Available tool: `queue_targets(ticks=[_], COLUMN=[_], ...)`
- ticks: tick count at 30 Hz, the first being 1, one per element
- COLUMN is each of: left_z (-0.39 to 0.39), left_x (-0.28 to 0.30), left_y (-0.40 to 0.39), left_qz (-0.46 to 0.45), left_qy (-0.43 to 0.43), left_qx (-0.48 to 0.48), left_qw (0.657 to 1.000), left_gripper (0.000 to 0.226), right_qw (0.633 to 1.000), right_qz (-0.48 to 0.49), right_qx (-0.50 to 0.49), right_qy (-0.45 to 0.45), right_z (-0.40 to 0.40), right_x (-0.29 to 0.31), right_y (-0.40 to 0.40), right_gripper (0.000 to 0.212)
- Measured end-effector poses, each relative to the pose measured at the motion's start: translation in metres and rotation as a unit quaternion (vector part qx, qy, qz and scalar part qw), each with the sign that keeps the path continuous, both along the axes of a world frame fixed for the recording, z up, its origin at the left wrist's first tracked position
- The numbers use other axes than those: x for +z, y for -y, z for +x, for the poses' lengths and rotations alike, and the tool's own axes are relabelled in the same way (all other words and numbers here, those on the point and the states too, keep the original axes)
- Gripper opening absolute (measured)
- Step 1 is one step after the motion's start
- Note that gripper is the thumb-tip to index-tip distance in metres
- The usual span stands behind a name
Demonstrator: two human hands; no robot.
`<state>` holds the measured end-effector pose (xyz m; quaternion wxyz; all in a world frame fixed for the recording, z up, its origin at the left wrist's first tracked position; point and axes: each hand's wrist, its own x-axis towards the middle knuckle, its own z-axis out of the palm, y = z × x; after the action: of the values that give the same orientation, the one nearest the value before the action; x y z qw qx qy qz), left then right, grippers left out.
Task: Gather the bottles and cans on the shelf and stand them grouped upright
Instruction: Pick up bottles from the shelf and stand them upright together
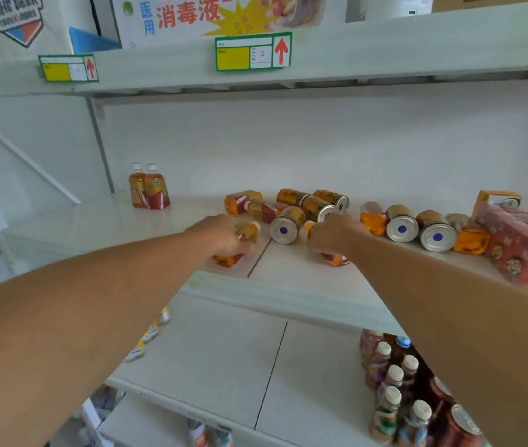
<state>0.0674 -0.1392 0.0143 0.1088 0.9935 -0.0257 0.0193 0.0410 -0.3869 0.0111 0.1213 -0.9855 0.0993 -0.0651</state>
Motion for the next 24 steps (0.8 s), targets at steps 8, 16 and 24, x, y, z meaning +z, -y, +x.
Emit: queue_targets(ticks=[8,16,24], left_z=[-0.015,-0.023,-0.036], left_x=[0.002,0.021,0.03], left_y=[-0.002,-0.025,-0.042], left_qz=[-0.043,-0.264,-0.36], left_qy=[0.014,0.06,0.064], left_qx=[-0.003,0.005,-0.006], left_qw=[0.999,0.963,0.931], left_gripper=[0.05,0.045,0.058], right_qw=[1.0,0.933,0.85], right_qz=[0.017,0.332,0.488], right_qx=[-0.002,-0.033,0.141], right_qy=[-0.004,0.133,0.14], right_z=[-0.027,-0.026,-0.013], right_x=[0.007,0.029,0.036], right_y=[0.03,0.031,-0.013], right_gripper=[0.039,0.033,0.025])
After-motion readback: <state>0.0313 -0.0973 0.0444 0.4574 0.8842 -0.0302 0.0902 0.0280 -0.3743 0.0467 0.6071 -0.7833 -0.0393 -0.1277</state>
